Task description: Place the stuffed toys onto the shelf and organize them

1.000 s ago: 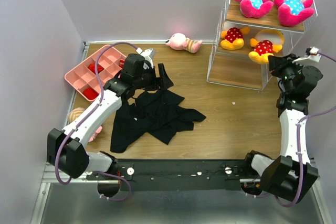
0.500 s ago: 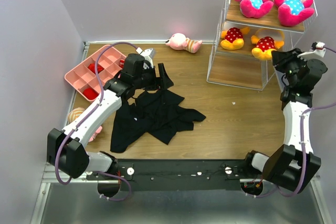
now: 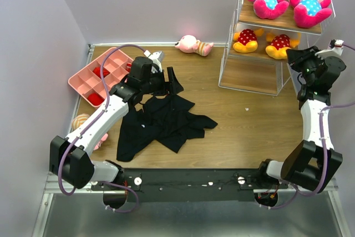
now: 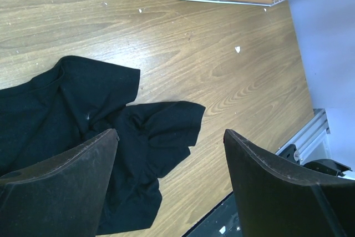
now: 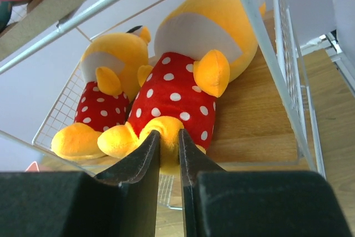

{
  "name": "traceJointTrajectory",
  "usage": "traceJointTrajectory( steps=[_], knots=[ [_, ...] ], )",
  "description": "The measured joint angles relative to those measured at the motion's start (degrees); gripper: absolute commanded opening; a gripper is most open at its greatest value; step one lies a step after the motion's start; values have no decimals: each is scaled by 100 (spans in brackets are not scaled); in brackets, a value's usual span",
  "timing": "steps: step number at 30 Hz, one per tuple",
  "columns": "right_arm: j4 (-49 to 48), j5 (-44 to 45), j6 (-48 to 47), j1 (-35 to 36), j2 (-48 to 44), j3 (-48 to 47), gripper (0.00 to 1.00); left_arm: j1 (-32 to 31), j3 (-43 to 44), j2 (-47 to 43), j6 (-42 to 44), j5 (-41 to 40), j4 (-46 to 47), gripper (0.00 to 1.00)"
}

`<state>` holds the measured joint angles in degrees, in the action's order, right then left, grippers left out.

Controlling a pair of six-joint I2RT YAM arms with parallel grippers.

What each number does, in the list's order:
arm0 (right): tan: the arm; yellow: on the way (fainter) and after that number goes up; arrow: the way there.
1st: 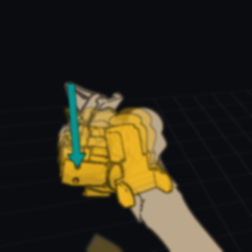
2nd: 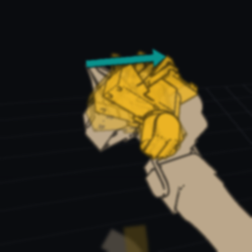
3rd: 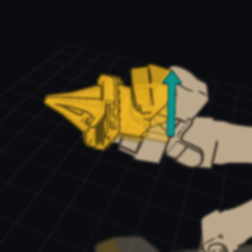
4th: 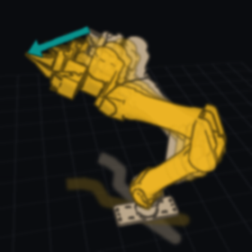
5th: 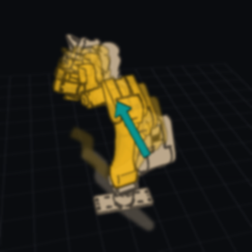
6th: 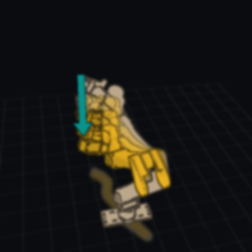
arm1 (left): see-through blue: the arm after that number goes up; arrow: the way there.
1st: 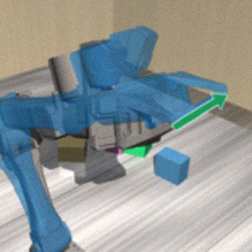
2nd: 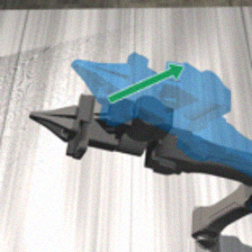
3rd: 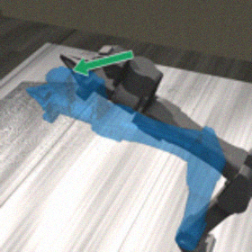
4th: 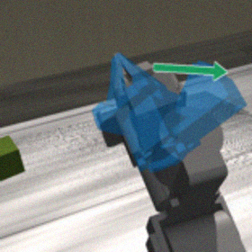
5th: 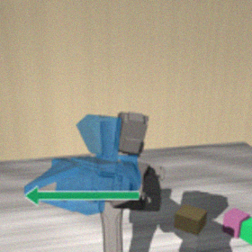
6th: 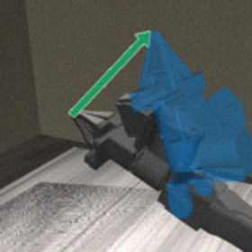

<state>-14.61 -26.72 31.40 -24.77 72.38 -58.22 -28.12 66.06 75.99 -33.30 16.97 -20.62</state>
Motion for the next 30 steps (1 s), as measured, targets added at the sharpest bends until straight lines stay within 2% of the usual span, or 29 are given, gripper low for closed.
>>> traceJointTrajectory(
  steps=[9,17,19,26,30],
  knots=[
    [-293,-15,136,-2,238,-2,29,0,-2,0,0,15,0,87],
    [-212,-48,212,-7,256,-76,54,0,-2,2,0,13,0,89],
    [-61,-55,245,-7,129,-76,57,0,-2,2,0,4,-2,90],
    [988,9,315,-9,-713,-52,60,0,-2,0,2,-289,-59,91],
    [1403,-138,391,-9,-1384,457,60,0,-2,0,-2,-590,-179,89]
  ],
)
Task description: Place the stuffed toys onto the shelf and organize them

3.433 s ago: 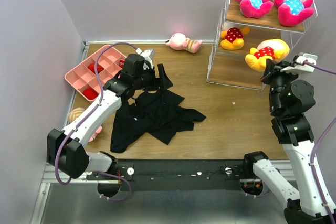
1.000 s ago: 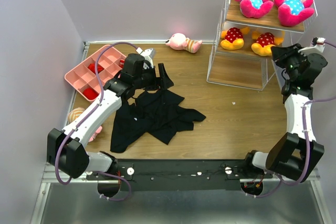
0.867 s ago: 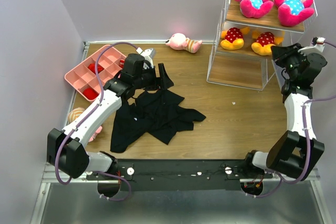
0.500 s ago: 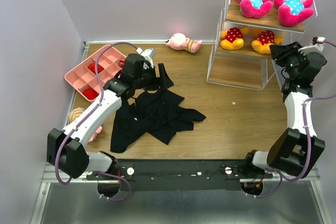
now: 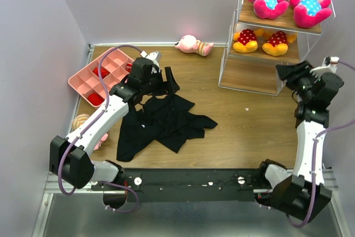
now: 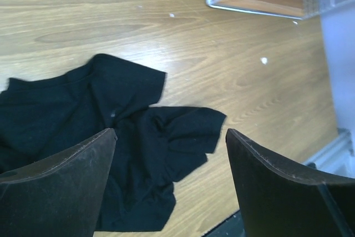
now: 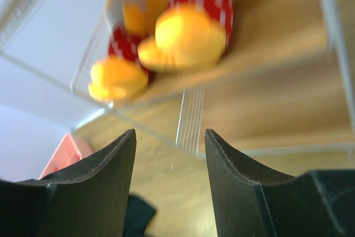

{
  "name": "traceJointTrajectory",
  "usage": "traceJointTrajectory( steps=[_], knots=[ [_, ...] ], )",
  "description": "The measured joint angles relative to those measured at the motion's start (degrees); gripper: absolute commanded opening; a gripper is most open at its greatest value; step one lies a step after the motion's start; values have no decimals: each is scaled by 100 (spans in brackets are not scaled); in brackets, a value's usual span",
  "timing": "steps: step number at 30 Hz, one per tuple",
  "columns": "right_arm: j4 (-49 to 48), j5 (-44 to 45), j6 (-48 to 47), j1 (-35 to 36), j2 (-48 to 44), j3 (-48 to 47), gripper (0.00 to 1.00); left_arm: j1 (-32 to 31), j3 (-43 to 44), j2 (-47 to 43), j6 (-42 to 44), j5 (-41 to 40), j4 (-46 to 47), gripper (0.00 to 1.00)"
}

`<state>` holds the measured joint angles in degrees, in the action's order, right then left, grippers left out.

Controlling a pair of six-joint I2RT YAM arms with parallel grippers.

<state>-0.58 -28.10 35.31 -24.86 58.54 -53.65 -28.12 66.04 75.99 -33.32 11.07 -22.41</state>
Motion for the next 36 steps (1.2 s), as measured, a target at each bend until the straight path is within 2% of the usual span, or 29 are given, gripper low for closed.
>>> traceJointTrajectory(
  steps=[5,8,11,14,17,19,28,36],
  knots=[
    [581,-293,-33,70,-761,822,60,0,0,0,-61,-553,-105,89],
    [914,-378,-107,358,-1257,1246,59,31,0,0,-199,-1032,-186,86],
    [1182,-302,-199,1137,-1591,1416,58,140,0,13,-463,-1349,-267,83],
    [1318,24,-308,2288,-1690,1443,58,376,0,111,-859,-1486,-254,82],
    [1368,391,-407,3467,-1777,1639,58,562,225,588,-1180,-1495,-291,82],
    [1375,549,-446,3869,-1934,1880,58,575,684,1163,-1276,-1493,-282,82],
    [1246,636,-428,4074,-2946,2896,58,575,2146,3080,-1434,-1438,789,90],
    [1353,640,-428,4092,-3348,2863,58,577,3528,4957,-2046,-1335,2236,91]
  ],
)
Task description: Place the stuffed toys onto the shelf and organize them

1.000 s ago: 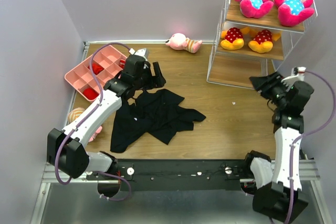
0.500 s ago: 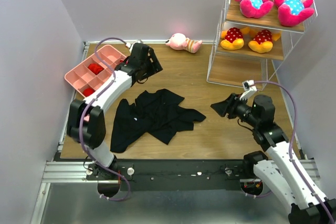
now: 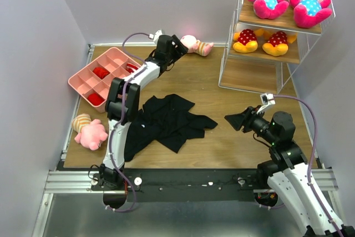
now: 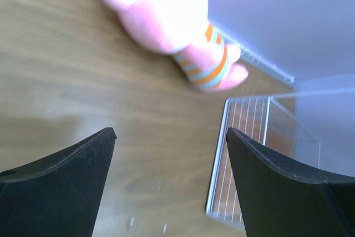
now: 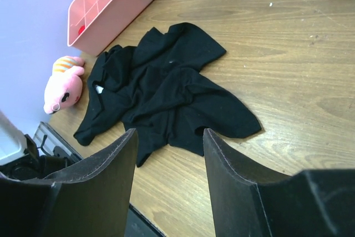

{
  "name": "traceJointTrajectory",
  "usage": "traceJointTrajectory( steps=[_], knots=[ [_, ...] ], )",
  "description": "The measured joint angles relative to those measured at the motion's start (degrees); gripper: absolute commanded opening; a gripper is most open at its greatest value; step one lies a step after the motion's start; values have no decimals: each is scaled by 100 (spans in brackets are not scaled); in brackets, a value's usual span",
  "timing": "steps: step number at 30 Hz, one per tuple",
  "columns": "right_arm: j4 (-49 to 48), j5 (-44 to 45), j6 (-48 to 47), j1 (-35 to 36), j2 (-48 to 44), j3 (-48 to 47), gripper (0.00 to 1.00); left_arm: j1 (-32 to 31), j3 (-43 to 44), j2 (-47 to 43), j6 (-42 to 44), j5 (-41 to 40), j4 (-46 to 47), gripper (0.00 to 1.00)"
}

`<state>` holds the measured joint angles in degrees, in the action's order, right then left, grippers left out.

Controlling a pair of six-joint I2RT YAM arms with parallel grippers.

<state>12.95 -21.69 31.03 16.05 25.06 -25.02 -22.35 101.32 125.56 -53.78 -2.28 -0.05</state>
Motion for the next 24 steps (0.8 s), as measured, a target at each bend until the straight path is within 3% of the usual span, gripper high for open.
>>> traceJointTrajectory(
  steps=[11,17,23,24],
  knots=[
    [7,-17,160,2,-24,0,58,0,2190,2376,-957,-385,1311,93],
    [-72,-9,236,2,111,0,58,0,3126,3220,-1233,-549,1768,87],
    [-138,17,262,2,216,0,58,0,3379,3530,-1471,-660,2098,51],
    [-138,39,260,2,219,0,58,0,3379,3543,-1499,-675,2153,34]
  ],
)
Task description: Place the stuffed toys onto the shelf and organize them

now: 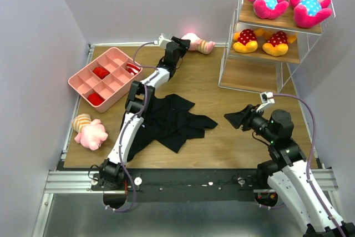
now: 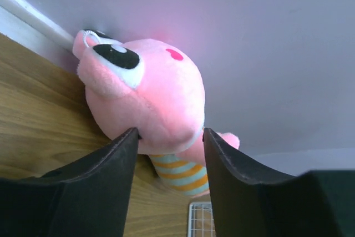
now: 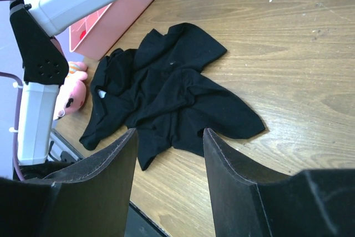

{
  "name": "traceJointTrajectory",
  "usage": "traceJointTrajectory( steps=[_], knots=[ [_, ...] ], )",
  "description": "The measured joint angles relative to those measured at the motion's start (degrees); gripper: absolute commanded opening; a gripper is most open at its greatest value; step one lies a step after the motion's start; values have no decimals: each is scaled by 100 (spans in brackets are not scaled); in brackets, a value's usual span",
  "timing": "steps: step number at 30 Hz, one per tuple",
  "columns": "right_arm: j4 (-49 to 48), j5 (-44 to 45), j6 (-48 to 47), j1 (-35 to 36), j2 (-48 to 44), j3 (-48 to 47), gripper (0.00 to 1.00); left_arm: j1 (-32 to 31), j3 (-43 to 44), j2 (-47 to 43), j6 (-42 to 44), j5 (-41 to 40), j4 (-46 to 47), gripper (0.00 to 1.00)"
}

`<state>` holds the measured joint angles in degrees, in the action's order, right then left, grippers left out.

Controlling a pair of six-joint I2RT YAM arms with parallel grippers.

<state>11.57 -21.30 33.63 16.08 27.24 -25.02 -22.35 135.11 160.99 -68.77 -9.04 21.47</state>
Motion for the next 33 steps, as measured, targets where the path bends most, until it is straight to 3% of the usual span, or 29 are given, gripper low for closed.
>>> traceJointTrajectory(
  steps=[3,8,13,14,15,18,19,21,24,33],
  knots=[
    [7,55,-2,0,-4,0,58,17,0,11,-50,-33,138,0],
    [122,96,-11,0,-87,-37,58,90,-101,-7,-227,72,413,0],
    [339,157,-28,0,-334,-111,58,234,-1447,-557,-219,254,697,0],
    [365,162,-28,0,-374,-120,58,249,-1853,-789,-186,245,660,14],
    [385,160,-26,0,-400,-120,58,269,-2138,-966,-157,229,616,45],
    [498,160,-9,0,-476,-120,58,313,-2507,-1346,-109,192,527,77],
    [511,160,0,0,-496,-120,58,315,-2498,-1386,-74,188,527,82],
    [520,160,0,0,-527,-120,58,299,-2315,-1453,-76,181,487,91],
    [527,166,-2,0,-542,-120,58,245,-1969,-1438,-87,160,402,96],
    [516,199,-37,0,-284,-175,58,74,-509,-411,-313,48,361,99]
  ],
)
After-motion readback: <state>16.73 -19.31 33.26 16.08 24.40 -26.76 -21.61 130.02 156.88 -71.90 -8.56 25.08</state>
